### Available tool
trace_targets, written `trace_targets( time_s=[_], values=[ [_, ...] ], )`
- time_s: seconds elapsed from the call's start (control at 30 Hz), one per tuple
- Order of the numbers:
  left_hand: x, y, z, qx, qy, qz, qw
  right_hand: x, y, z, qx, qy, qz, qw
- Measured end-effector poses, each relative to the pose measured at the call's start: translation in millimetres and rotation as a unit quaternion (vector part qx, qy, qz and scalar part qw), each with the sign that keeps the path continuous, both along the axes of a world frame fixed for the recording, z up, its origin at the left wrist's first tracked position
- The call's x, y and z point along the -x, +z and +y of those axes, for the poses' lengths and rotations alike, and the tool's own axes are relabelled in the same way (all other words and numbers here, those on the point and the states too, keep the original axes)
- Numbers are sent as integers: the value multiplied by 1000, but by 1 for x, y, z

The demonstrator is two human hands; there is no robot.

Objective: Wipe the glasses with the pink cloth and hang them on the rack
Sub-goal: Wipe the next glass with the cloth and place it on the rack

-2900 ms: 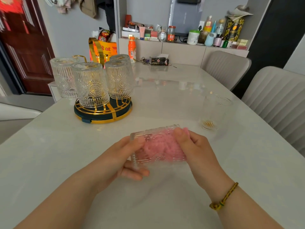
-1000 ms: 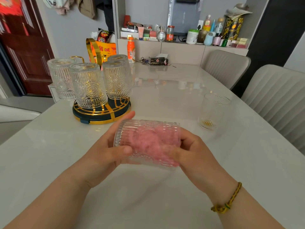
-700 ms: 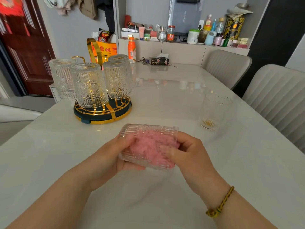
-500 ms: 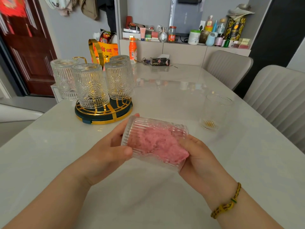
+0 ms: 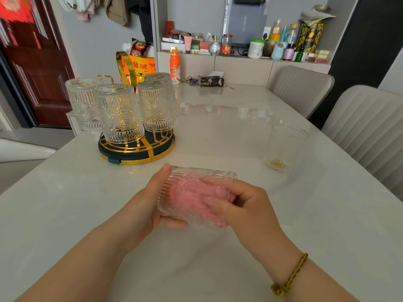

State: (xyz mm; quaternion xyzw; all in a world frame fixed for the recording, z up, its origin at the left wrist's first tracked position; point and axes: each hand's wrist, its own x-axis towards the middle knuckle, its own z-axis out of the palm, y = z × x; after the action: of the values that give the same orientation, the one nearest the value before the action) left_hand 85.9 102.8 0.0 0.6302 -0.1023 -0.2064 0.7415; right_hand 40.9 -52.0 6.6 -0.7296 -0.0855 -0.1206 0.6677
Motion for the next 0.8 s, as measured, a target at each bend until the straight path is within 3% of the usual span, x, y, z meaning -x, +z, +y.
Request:
trace_targets(
  time_s=[0.07, 0.17, 0.23, 0.33, 0.43, 0.53, 0.67, 0.8],
  values=[
    [0, 1, 3, 29, -57, -21, 998, 0, 6, -3, -74, -1, 53, 996],
    [-3, 3, 10, 80, -86, -58, 991, -1, 11, -9, -229, 78, 104, 965],
    [-5, 2, 12, 77, -70, -79, 991, 2, 15, -9, -246, 102, 109, 958],
    [-2, 2, 7, 61, -36, -76, 995, 2, 10, -5, -92, 43, 42, 994],
    [4, 4, 0, 51, 8, -8, 999, 5, 3, 0, 97, 48, -74, 991],
    [5, 2, -1, 10, 3, 17, 1000, 5, 2, 1, 145, 42, -104, 983],
    [-1, 0, 3, 13, -32, -10, 999, 2, 6, -2, -16, -2, 0, 1000],
    [-5, 0, 7, 54, -88, -80, 991, 0, 15, -11, -215, 60, 88, 971]
  ],
)
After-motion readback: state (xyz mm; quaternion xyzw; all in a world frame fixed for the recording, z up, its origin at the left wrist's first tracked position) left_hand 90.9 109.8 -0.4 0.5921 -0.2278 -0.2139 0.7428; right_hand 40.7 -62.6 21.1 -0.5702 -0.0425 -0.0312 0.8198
